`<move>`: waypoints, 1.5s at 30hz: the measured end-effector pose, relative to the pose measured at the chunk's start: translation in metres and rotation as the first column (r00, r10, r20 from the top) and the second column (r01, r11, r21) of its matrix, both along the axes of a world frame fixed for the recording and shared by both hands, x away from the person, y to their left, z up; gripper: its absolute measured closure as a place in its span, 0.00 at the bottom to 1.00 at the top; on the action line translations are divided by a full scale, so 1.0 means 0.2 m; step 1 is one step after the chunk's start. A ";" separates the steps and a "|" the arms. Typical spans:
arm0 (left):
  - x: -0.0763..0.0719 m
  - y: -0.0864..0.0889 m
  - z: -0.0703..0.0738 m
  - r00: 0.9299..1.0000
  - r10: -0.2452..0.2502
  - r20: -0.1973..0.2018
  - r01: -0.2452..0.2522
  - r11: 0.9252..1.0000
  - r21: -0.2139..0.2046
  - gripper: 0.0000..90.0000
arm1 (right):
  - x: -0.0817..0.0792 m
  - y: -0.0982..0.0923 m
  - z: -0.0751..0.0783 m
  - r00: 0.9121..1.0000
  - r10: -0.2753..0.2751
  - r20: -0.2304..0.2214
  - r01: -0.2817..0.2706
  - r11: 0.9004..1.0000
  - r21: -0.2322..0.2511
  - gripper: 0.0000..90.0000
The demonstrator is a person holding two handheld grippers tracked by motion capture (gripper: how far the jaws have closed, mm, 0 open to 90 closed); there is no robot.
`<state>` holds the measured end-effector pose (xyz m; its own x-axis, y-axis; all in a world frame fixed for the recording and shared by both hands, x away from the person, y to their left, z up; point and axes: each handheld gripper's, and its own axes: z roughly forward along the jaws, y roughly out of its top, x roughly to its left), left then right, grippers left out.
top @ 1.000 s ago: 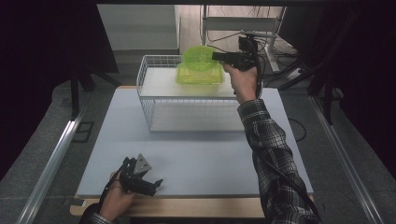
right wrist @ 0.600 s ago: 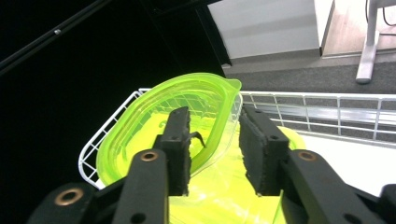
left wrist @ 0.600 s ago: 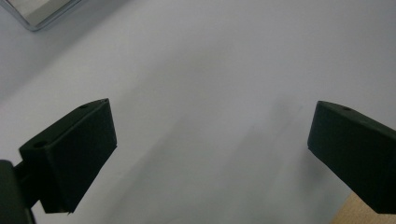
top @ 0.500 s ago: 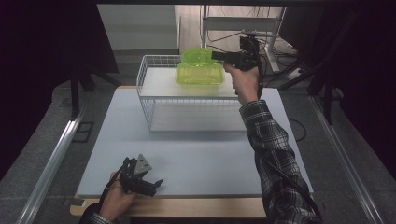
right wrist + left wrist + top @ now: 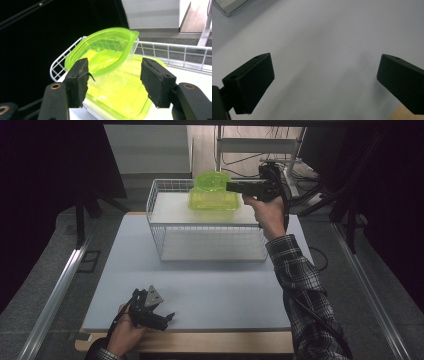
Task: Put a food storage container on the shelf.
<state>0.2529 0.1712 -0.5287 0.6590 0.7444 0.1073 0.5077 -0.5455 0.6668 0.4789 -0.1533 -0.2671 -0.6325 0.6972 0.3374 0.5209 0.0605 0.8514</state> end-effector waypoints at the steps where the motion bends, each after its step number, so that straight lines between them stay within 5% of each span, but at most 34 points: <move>1: 0.00 0.00 0.00 1.000 0.001 0.001 -0.001 1.000 -0.001 0.01 | -0.01 0.00 0.00 1.000 0.004 0.002 -0.004 1.000 -0.002 0.41; 24: 0.00 0.01 0.01 1.000 0.004 0.009 -0.003 0.999 -0.034 0.01 | -0.14 0.00 -0.12 0.994 0.099 0.054 -0.093 0.989 -0.114 0.25; 45: 0.00 0.01 0.01 1.000 0.004 0.000 -0.004 0.998 -0.064 0.01 | -0.25 -0.01 -0.23 0.986 0.141 0.086 -0.125 0.978 -0.170 0.17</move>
